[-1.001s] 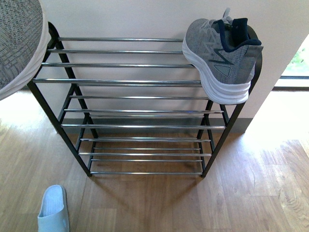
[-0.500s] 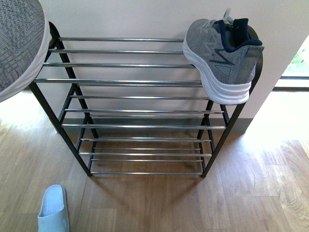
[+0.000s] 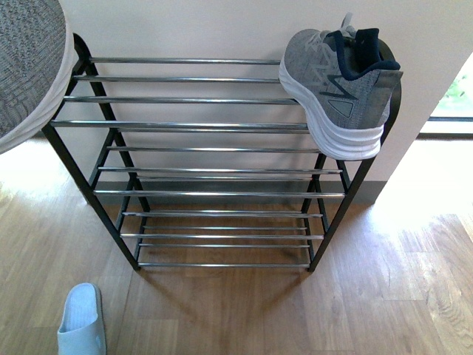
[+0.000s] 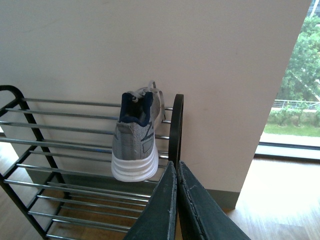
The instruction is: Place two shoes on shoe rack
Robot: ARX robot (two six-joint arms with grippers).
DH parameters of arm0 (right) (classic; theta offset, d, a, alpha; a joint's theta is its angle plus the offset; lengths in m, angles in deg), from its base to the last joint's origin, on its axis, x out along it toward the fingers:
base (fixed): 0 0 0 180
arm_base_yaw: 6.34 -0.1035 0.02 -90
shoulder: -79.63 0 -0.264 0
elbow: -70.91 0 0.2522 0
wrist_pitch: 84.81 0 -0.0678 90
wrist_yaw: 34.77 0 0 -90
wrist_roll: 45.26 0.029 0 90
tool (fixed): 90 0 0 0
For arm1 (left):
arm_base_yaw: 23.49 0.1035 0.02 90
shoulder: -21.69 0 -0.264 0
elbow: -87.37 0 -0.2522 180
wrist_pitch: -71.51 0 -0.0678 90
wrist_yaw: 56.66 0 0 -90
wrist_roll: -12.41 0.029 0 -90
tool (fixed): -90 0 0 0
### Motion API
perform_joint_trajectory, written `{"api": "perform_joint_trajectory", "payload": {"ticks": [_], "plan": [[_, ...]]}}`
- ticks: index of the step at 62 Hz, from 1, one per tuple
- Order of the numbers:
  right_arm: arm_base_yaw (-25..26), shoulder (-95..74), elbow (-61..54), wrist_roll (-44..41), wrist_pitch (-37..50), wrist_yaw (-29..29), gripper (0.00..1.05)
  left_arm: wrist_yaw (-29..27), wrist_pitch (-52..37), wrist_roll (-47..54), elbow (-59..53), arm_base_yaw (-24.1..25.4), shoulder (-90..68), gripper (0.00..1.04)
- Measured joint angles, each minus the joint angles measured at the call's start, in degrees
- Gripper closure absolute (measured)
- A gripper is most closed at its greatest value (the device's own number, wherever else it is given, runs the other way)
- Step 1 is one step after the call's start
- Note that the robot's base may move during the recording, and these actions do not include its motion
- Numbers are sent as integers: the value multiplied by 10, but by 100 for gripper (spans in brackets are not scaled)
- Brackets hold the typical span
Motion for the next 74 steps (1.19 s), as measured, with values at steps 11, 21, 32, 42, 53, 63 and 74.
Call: {"api": "perform_joint_trajectory", "payload": {"ticks": [11, 21, 32, 42, 53, 63, 74], "plan": [[0, 52, 0, 0, -48, 0, 103, 0, 0, 0, 0, 0, 0, 103], [0, 92, 0, 0, -87, 0, 103, 0, 0, 0, 0, 0, 0, 103], [0, 122, 0, 0, -117, 0, 103, 0, 0, 0, 0, 0, 0, 103], [0, 143, 0, 0, -139, 0, 103, 0, 0, 0, 0, 0, 0, 103], [0, 233, 0, 0, -242, 0, 103, 0, 0, 0, 0, 0, 0, 103], [-1, 249, 0, 0, -248, 0, 103, 2, 0, 0, 0, 0, 0, 103], [-1, 250, 0, 0, -248, 0, 103, 0, 0, 0, 0, 0, 0, 103]]}}
